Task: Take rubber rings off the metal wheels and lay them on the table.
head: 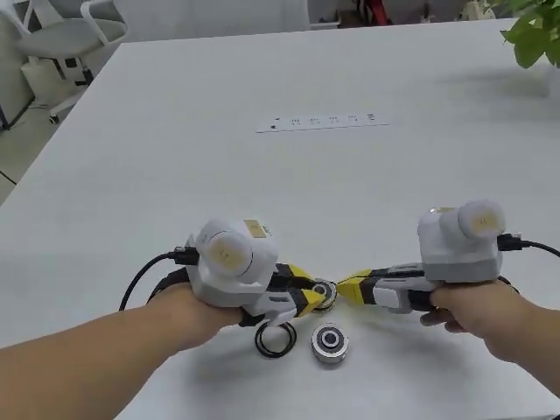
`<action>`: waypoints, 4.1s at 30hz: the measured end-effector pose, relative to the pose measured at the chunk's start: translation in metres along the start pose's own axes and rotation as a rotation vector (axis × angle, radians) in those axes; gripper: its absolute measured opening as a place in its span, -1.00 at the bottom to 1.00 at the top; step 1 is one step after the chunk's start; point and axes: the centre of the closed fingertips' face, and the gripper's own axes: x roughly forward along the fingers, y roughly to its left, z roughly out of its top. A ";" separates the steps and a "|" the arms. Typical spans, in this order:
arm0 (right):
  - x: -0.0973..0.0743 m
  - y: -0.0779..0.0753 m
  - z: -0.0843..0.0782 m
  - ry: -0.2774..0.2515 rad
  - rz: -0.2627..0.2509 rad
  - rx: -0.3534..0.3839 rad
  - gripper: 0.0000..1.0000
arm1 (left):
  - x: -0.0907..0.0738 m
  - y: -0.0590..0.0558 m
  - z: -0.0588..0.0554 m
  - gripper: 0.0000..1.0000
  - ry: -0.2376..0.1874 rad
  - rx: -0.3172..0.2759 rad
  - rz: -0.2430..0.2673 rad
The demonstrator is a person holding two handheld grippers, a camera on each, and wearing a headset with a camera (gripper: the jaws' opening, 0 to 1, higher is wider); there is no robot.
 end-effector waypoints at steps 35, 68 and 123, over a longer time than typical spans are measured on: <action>0.002 0.028 0.007 -0.024 0.104 -0.055 -1.00 | 0.001 0.000 -0.001 -0.77 0.009 0.004 0.023; -0.004 0.040 0.016 -0.041 0.145 -0.014 -1.00 | -0.027 -0.012 0.019 -0.51 -0.057 -0.044 -0.058; 0.028 0.117 -0.008 0.149 0.336 -0.162 -1.00 | -0.160 0.011 -0.012 0.27 -0.185 -0.179 0.084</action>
